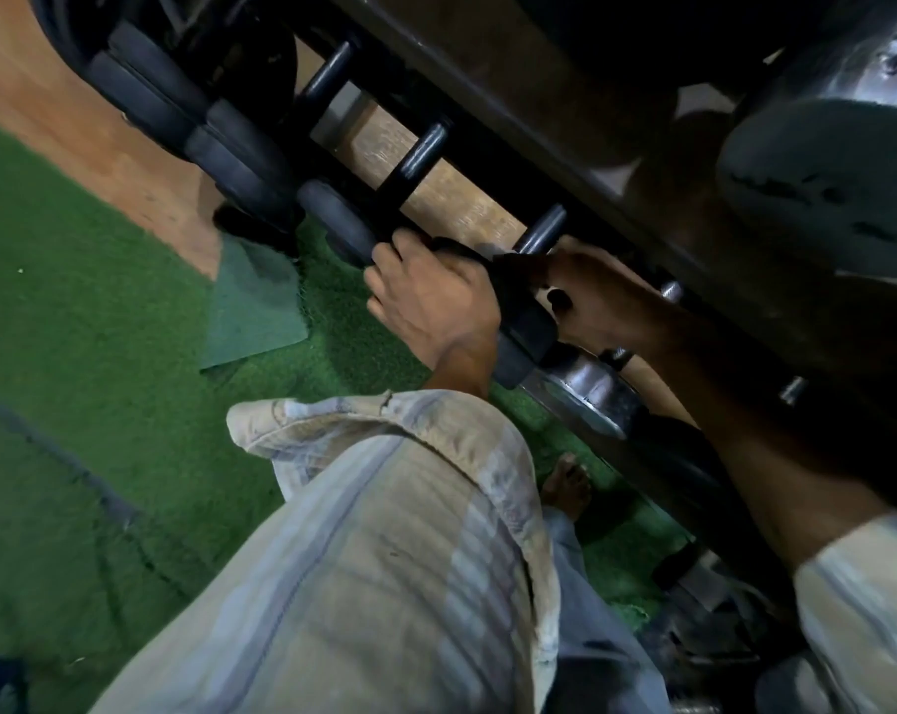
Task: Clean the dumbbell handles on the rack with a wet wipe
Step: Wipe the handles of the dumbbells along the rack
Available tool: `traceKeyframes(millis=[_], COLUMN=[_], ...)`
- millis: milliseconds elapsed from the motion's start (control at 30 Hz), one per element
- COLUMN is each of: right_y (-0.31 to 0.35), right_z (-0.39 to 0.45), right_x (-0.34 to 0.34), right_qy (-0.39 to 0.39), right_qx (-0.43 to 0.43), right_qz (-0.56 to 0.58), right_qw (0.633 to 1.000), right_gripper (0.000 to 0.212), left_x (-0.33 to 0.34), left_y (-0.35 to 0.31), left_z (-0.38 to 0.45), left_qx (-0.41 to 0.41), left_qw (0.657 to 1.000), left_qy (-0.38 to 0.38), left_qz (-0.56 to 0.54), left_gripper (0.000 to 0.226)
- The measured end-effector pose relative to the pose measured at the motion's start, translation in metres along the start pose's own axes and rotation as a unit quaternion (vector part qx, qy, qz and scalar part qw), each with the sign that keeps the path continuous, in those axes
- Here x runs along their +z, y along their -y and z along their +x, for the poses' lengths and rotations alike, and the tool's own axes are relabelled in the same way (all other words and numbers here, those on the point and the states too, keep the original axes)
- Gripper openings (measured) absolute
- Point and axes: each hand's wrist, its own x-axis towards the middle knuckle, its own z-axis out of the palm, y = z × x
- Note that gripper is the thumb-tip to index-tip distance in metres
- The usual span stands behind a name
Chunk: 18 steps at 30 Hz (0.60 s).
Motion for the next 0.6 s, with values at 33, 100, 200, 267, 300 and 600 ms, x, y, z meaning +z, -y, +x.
traceKeyframes(millis=[33, 100, 200, 267, 300, 600], right_y=[0.005, 0.008, 0.014, 0.017, 0.017, 0.018], right_z=[-0.004, -0.015, -0.022, -0.018, -0.015, 0.008], right_x=[-0.001, 0.005, 0.017, 0.02, 0.022, 0.019], right_qy=[-0.035, -0.103, -0.157, -0.166, -0.156, -0.073], right_qx=[-0.01, -0.012, 0.008, 0.024, 0.054, 0.351], right_qz=[0.012, 0.018, 0.096, 0.143, 0.169, 0.482], right_qw=[0.999, 0.994, 0.983, 0.975, 0.972, 0.8], right_gripper=[0.054, 0.06, 0.056, 0.051, 0.049, 0.025], left_x=[0.0, 0.0, 0.0, 0.0, 0.0, 0.0], left_y=[0.0, 0.0, -0.001, -0.001, -0.001, -0.001], left_z=[0.0, 0.0, 0.0, 0.0, 0.0, 0.0], left_qx=[0.0, -0.001, -0.003, -0.003, -0.004, -0.002], left_qw=[1.0, 1.0, 1.0, 1.0, 1.0, 1.0], left_qy=[-0.001, -0.003, -0.005, -0.005, -0.004, 0.006], left_qz=[0.0, 0.0, -0.002, 0.0, 0.001, 0.018], left_gripper=[0.03, 0.03, 0.032, 0.033, 0.033, 0.033])
